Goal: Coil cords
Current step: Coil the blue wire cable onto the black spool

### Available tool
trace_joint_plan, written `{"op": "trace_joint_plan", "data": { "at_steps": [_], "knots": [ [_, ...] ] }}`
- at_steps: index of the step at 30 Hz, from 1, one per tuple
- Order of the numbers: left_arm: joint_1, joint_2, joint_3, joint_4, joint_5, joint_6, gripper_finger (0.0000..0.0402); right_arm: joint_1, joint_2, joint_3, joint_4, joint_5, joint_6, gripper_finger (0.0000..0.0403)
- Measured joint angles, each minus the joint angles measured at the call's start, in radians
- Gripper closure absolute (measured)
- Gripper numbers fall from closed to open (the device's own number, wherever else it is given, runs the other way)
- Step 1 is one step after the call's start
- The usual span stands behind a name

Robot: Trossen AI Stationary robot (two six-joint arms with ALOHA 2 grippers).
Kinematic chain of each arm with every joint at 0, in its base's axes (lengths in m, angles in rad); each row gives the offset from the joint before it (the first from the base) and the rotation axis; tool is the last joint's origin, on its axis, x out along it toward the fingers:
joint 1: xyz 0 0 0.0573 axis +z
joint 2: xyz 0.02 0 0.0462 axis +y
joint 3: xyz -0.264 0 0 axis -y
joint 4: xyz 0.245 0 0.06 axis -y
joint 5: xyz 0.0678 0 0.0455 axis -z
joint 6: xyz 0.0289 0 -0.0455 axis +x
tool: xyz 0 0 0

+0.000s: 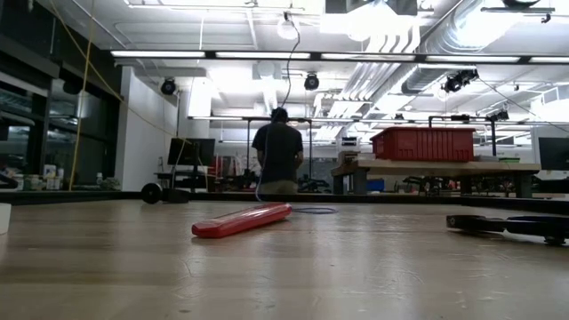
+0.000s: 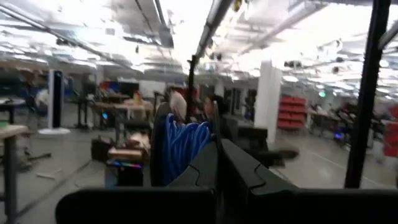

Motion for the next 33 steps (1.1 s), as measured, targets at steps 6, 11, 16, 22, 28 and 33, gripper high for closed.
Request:
{"op": "trace_joint_plan", "data": {
  "at_steps": [6,11,16,22,28,33],
  "knots": [
    [0.002,-0.004,0.002,0.048,0.001,-0.042,0.0401,0.0,0.005,0.0,-0.019,0.004,0.012,0.0299],
    [0.004,-0.003,0.002,0.053,0.008,-0.051,0.0401,0.0,0.028,-0.001,-0.04,0.016,0.074,0.0239],
    [0.003,-0.002,0.002,0.052,0.009,-0.052,0.0401,0.002,0.061,-0.001,-0.034,0.016,0.098,0.0227],
    [0.004,-0.002,0.002,0.051,0.011,-0.052,0.0401,0.002,0.103,-0.001,-0.035,-0.013,0.162,0.0226],
    [0.003,-0.002,0.002,0.051,0.011,-0.053,0.0401,0.002,0.144,-0.001,-0.042,-0.033,0.172,0.0226],
    [0.003,-0.002,0.002,0.05,0.011,-0.053,0.0401,0.002,0.154,-0.001,-0.049,-0.032,0.163,0.0226]
  ]
}}
